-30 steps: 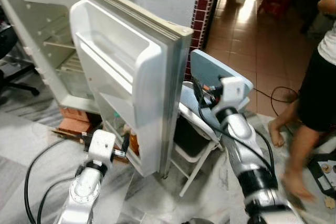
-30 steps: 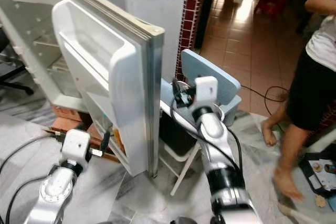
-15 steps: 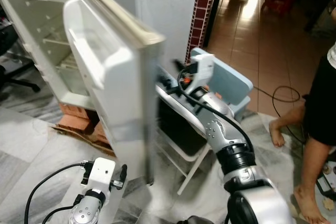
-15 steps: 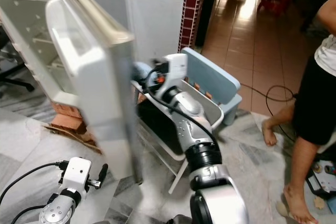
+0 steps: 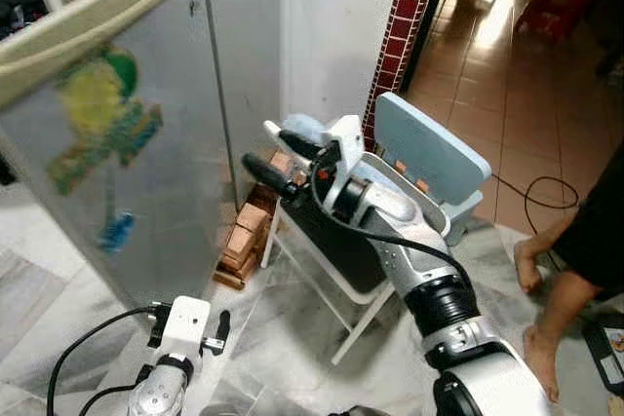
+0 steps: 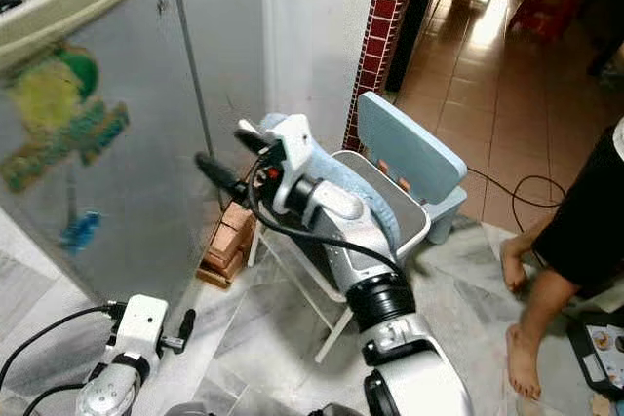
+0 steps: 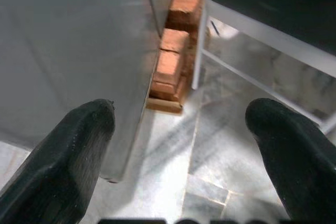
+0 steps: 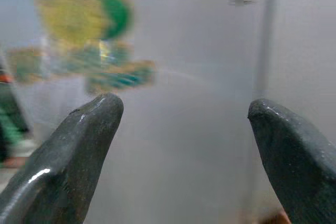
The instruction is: Restocking fridge
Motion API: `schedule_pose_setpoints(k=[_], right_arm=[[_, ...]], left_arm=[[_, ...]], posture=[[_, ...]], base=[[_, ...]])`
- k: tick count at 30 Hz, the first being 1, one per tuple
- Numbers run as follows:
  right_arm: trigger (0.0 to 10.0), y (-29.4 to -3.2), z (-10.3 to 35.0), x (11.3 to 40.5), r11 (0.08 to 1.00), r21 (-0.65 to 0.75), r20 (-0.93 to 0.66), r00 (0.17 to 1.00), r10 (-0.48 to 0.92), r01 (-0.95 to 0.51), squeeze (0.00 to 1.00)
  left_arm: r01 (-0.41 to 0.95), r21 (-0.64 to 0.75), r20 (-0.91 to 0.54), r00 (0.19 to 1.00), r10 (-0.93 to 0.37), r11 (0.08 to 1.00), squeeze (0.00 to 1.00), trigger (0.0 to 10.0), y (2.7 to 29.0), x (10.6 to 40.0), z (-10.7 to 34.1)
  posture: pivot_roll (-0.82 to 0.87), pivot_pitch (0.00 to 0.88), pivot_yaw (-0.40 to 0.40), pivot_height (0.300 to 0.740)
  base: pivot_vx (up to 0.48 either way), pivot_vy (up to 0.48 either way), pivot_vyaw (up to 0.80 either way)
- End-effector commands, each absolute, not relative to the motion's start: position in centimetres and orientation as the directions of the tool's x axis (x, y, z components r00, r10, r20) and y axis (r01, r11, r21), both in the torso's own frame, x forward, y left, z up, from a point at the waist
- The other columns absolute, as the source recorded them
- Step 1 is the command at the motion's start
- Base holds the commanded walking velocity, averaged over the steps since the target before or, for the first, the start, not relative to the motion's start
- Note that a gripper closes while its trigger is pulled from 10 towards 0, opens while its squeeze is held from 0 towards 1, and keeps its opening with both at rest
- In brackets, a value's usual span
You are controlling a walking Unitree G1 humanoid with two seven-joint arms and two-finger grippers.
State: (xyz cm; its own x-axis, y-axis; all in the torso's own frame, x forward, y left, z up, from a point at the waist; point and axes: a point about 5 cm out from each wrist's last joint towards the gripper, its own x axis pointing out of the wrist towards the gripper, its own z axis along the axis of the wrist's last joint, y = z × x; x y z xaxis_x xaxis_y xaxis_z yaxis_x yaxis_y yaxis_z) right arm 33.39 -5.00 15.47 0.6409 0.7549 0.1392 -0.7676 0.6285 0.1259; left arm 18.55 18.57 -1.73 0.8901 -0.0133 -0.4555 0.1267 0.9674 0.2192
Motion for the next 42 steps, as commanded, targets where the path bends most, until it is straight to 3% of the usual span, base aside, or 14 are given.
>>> schedule_pose_setpoints(k=[1,3,8,9,11,20,29,37,42], right_arm=[[10.0,-6.2,14.9,33.4,0.702,0.103,0.13,0.71,0.693,-0.704,0.0],[10.0,-8.9,13.6,33.4,0.835,0.095,0.121,0.839,0.531,-0.542,0.0],[10.0,-11.3,12.1,32.7,0.902,0.131,0.104,0.91,0.401,-0.412,0.0],[10.0,-12.8,10.8,32.2,0.943,0.128,0.056,0.952,0.302,-0.307,0.0],[10.0,-13.8,9.8,31.7,0.966,0.118,0.014,0.973,0.228,-0.228,0.0],[10.0,-15.7,9.2,30.0,0.987,0.121,0.023,0.994,0.108,-0.11,0.0],[10.0,-16.4,8.3,29.0,0.988,0.129,-0.024,0.996,0.084,-0.081,0.0],[10.0,-18.8,8.0,28.2,0.999,0.041,-0.039,0.999,0.005,-0.003,0.0],[10.0,-20.5,7.5,27.9,0.991,-0.068,-0.041,0.992,-0.118,0.115,0.0]], left_arm=[[0.08,0.222,-0.423,0.906,0.023,0.972,0.0,10.0,19.3,19.1,-1.4],[0.017,0.232,-0.328,0.943,0.062,0.973,0.0,10.0,20.5,21.2,0.5],[-0.006,0.246,-0.224,0.973,0.063,0.969,0.0,10.0,20.9,22.9,3.7],[-0.009,0.245,-0.168,0.984,0.052,0.97,0.0,10.0,21.0,23.8,5.3],[-0.005,0.24,-0.127,0.991,0.037,0.971,0.0,10.0,21.0,24.3,6.4],[-0.024,0.208,-0.022,0.999,0.03,0.978,0.0,10.0,20.2,25.5,8.6],[-0.037,0.145,-0.009,0.999,0.039,0.989,0.0,10.0,19.8,25.2,8.6],[-0.058,0.141,0.018,0.998,0.056,0.988,0.0,10.0,20.4,25.5,9.1],[-0.06,0.14,0.008,0.998,0.059,0.988,0.0,10.0,20.5,25.6,8.8]], posture=[[0.14,0.0,-0.075,0.74],[0.13,0.0,-0.079,0.74],[0.13,0.0,-0.077,0.74],[0.12,0.0,-0.071,0.74],[0.11,0.0,-0.068,0.74],[0.08,0.0,-0.057,0.74],[0.09,0.0,-0.069,0.74],[0.08,0.0,-0.061,0.74],[0.07,0.0,-0.052,0.74]], base=[[0.0,0.0,0.0],[0.0,0.0,0.0],[0.0,0.393,0.0],[0.0,0.48,0.0],[0.0,0.48,0.0],[0.0,0.475,0.0],[0.0,0.454,0.0],[0.0,0.472,0.0],[0.0,0.48,0.0]])
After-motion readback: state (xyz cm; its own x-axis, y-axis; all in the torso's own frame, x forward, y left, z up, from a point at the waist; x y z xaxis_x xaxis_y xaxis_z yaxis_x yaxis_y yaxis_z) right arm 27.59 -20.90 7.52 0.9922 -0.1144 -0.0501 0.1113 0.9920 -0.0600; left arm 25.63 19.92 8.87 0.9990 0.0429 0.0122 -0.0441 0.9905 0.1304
